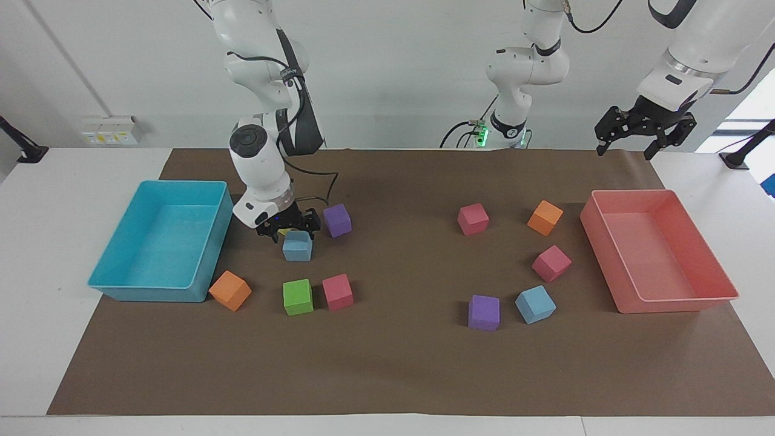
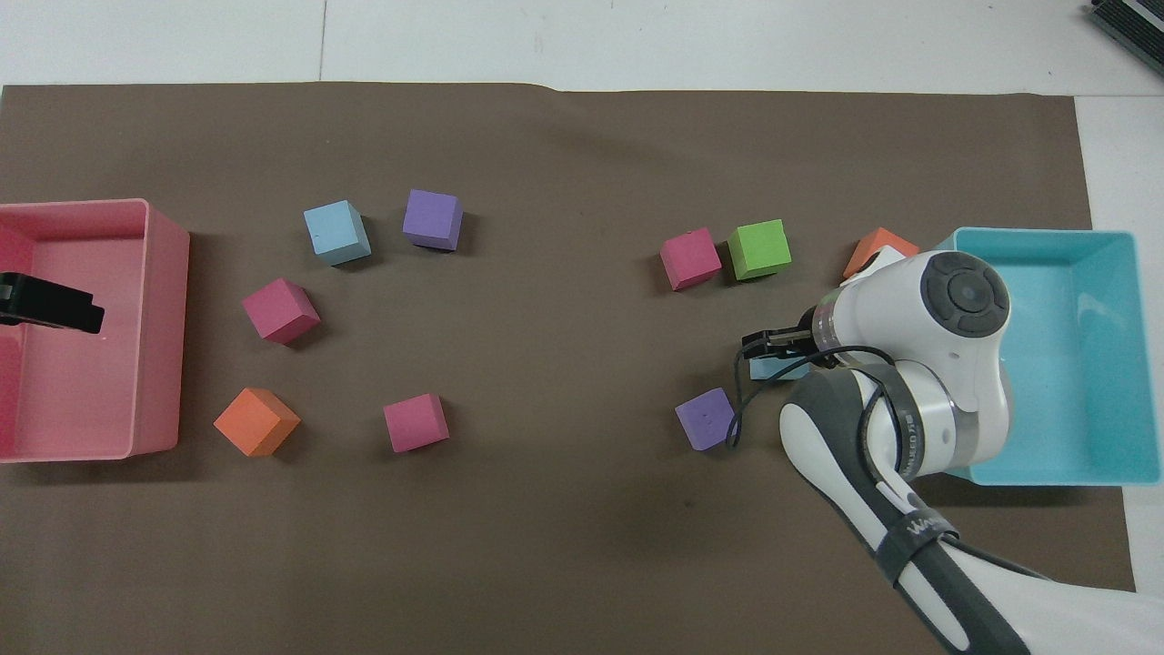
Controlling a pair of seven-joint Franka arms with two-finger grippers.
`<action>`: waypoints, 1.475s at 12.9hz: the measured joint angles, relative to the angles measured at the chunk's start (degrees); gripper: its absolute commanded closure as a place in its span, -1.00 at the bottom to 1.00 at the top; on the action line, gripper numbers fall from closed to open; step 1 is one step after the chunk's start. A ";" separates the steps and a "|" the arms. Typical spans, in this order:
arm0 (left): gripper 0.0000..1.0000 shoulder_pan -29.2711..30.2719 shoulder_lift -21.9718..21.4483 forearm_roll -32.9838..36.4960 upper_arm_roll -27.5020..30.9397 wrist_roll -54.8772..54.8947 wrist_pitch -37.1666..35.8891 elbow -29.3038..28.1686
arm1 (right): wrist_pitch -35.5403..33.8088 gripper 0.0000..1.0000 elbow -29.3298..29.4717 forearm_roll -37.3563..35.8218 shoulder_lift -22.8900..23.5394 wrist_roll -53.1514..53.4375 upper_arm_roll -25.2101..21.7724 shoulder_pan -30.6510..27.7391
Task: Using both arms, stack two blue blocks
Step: 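Move the right gripper toward the light-blue cube near the purple cube, then close the right gripper on the light-blue cube and lift it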
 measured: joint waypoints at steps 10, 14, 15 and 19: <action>-1.00 0.00 0.00 0.00 0.00 0.00 0.00 0.00 | 4.98 -0.47 -3.73 0.01 2.07 -2.03 -0.01 0.00; -1.00 0.00 0.00 0.00 0.00 0.00 0.00 0.00 | 4.99 1.00 -3.72 0.41 2.08 -1.59 -0.07 0.00; -1.00 0.00 0.00 0.00 0.00 0.00 0.00 0.00 | 5.00 1.00 -3.68 0.53 2.08 -0.72 -0.07 0.00; -1.00 0.00 0.00 0.00 0.00 0.00 0.00 0.00 | 5.01 1.00 -3.04 0.70 2.01 0.18 -0.07 0.00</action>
